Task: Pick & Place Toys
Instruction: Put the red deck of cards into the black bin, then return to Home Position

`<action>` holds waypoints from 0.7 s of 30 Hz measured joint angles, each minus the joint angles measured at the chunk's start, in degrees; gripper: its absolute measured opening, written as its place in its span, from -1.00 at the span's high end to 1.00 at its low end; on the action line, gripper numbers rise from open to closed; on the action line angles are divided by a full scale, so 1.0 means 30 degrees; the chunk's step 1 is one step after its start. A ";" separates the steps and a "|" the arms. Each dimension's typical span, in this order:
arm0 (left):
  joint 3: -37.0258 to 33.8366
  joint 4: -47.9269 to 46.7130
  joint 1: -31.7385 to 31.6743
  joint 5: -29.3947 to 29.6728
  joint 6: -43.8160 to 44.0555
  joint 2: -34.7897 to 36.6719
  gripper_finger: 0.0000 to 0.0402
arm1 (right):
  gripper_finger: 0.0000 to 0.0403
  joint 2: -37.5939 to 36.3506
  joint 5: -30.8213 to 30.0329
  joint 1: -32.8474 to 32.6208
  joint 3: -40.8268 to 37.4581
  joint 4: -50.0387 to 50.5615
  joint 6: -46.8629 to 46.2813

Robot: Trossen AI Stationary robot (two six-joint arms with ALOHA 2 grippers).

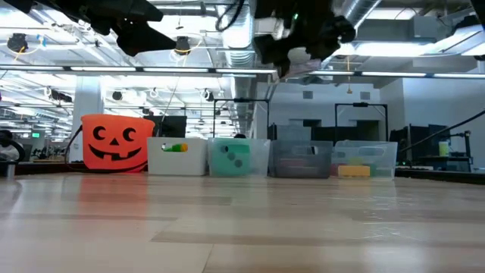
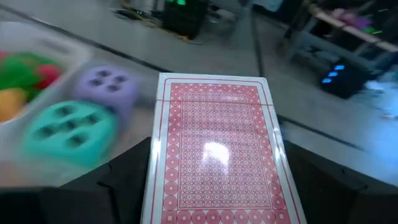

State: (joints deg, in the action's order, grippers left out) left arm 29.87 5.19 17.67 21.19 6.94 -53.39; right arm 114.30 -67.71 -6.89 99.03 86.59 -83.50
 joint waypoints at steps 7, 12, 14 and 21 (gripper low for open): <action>0.0000 -0.0036 0.0000 -0.0003 0.0295 0.0000 -0.70 | -0.49 0.0371 0.0208 0.3389 0.0005 -0.1015 0.2464; -0.0003 -0.0062 0.0000 0.0000 0.0376 0.0000 -0.70 | -0.54 0.0372 0.0266 0.5011 0.0005 -0.1021 0.2503; -0.0003 -0.0115 0.0000 0.0000 0.0484 0.0000 -0.70 | -0.71 0.0379 0.0556 0.5475 0.0005 -0.1025 0.2548; -0.0007 -0.0109 0.0000 0.0000 0.0510 0.0000 -0.70 | -0.79 0.0379 0.2507 0.6623 0.0005 -0.1372 0.4709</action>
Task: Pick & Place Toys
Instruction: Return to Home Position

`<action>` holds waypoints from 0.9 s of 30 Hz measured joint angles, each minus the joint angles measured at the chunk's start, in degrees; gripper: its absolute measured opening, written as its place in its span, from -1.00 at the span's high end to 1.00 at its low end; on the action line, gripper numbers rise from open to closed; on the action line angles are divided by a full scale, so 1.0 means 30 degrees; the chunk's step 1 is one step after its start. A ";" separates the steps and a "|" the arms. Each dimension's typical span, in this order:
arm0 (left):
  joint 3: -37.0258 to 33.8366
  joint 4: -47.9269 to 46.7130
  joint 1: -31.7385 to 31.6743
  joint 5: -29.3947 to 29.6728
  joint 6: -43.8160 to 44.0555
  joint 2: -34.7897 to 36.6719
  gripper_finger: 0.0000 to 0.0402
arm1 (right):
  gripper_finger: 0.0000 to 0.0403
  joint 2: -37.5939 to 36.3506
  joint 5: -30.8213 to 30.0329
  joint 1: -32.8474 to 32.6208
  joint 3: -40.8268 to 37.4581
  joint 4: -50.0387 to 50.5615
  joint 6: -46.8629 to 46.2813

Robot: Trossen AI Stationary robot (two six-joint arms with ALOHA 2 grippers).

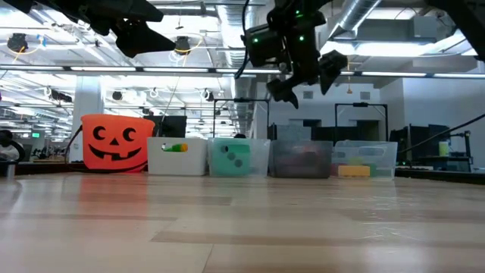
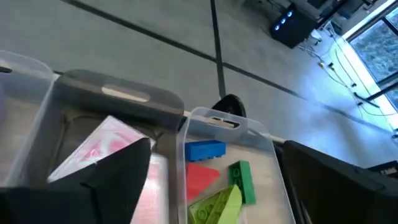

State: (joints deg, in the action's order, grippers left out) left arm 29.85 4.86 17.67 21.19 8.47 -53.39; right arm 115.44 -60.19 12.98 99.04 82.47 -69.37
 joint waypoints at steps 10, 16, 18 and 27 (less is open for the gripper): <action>0.0000 -0.0262 0.0000 0.0000 0.0357 0.0000 -0.70 | -0.64 0.0000 0.0617 -0.1793 0.0007 -0.0551 0.2160; -0.0007 -0.0094 0.0000 0.0014 0.0434 0.0049 -0.70 | -0.66 0.0000 0.1690 -0.6323 0.0040 -0.0414 0.4214; -0.0015 0.0447 0.0000 0.0034 0.0442 0.0294 -0.70 | -0.66 0.0000 0.3123 -0.8075 0.0167 -0.0312 0.4660; -0.0007 0.1880 0.0000 0.0112 0.0838 0.3264 -0.70 | -0.67 -0.0015 0.5499 -1.5864 0.1659 0.0354 0.4408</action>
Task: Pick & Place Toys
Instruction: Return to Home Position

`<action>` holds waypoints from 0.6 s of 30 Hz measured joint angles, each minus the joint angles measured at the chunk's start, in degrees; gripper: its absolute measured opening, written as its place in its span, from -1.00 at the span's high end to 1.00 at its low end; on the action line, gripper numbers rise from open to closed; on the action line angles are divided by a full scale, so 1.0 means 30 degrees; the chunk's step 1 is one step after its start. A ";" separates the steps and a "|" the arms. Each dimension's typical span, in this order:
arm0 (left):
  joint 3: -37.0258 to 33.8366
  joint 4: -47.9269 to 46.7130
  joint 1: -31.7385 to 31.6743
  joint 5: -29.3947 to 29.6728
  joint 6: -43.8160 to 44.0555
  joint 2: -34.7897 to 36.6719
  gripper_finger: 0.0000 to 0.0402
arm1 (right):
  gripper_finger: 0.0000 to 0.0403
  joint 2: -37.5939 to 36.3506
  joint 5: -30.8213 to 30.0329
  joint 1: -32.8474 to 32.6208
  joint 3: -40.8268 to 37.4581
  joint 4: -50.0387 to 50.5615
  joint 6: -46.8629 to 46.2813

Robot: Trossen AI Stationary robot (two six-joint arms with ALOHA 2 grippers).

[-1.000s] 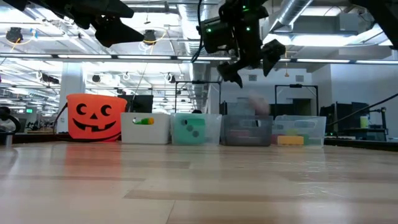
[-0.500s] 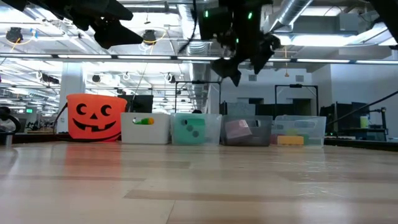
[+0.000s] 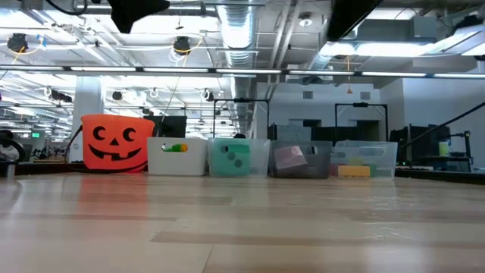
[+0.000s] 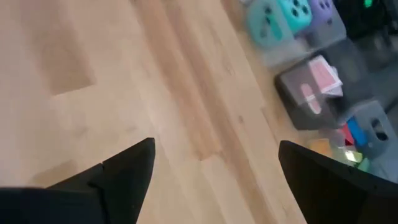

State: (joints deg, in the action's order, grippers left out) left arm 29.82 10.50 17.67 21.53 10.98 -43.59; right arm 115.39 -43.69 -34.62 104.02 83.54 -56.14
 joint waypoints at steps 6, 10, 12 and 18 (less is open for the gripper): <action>-0.0007 0.0234 -0.0358 -0.0010 -0.0656 0.1764 -0.70 | -0.63 -0.0444 -0.2781 -0.4021 -0.0453 0.1990 -0.4470; 0.0000 0.1327 -0.1272 0.0768 -0.1152 0.1933 -0.70 | -0.58 -0.3016 -0.6457 -0.6242 -0.3797 0.2085 -0.7339; -0.0004 0.1661 -0.1849 0.0961 -0.1510 0.1819 -0.70 | -0.56 -0.4932 -0.8347 -0.7194 -0.6706 0.2127 -0.9167; 0.0015 0.1725 -0.3811 0.1341 -0.1567 0.1244 -0.70 | -0.55 -1.1897 -1.1623 -0.7976 -1.5808 -0.0406 -1.2855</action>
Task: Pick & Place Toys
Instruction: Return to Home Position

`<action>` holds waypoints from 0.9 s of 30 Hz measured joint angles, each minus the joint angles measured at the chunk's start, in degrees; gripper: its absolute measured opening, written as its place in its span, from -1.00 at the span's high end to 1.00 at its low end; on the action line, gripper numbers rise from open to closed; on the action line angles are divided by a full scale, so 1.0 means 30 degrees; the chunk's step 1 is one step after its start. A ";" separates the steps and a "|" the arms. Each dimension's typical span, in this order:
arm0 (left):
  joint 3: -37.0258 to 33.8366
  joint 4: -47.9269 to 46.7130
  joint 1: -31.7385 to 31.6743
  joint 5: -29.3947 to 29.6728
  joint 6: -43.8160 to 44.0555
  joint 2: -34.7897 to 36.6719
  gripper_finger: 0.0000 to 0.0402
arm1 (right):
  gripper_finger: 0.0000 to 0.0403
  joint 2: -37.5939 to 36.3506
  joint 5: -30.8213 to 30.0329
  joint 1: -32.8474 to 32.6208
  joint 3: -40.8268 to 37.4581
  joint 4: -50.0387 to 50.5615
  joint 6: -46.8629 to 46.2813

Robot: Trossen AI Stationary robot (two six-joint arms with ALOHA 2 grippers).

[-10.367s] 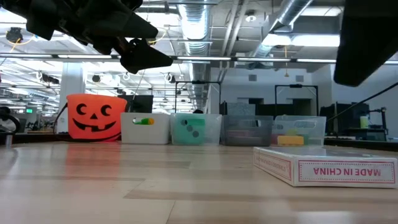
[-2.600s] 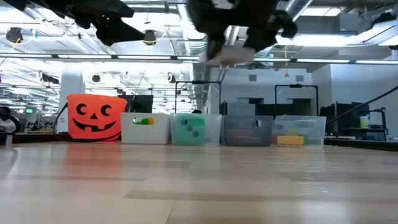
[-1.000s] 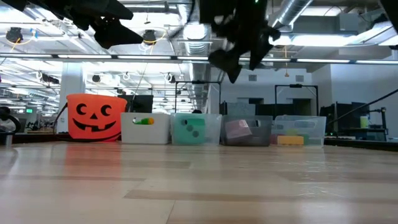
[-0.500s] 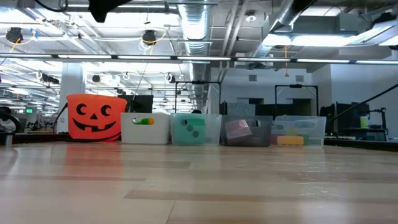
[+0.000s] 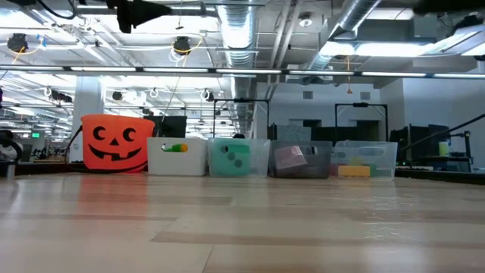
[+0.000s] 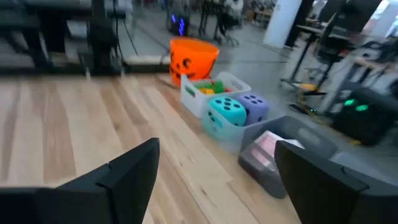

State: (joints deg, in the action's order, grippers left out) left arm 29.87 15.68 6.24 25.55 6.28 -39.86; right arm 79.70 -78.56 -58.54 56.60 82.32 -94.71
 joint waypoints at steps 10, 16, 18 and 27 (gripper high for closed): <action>-0.0008 -0.0169 -0.0805 -0.0025 0.0602 0.0046 -0.70 | -0.54 -0.9072 -0.0297 0.0037 -0.9179 -1.2752 0.8445; -0.0011 -0.1829 -0.0801 -0.0040 0.2468 0.0031 -0.70 | -0.54 -1.3090 0.1159 0.0038 -1.0972 -1.6431 1.4427; -0.0008 -0.2329 -0.0803 -0.0050 0.3057 0.0038 -0.70 | -0.54 -1.4291 0.1802 0.0101 -1.1425 -1.7635 1.6308; -0.0008 -0.2752 -0.0801 -0.0093 0.3730 0.0038 -0.70 | -0.54 -1.8788 0.6489 0.2677 -1.4354 -2.5025 2.4851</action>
State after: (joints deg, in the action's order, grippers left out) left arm 29.85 7.42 3.84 25.27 17.47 -39.75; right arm 23.34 -59.09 -50.51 13.54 7.24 -20.16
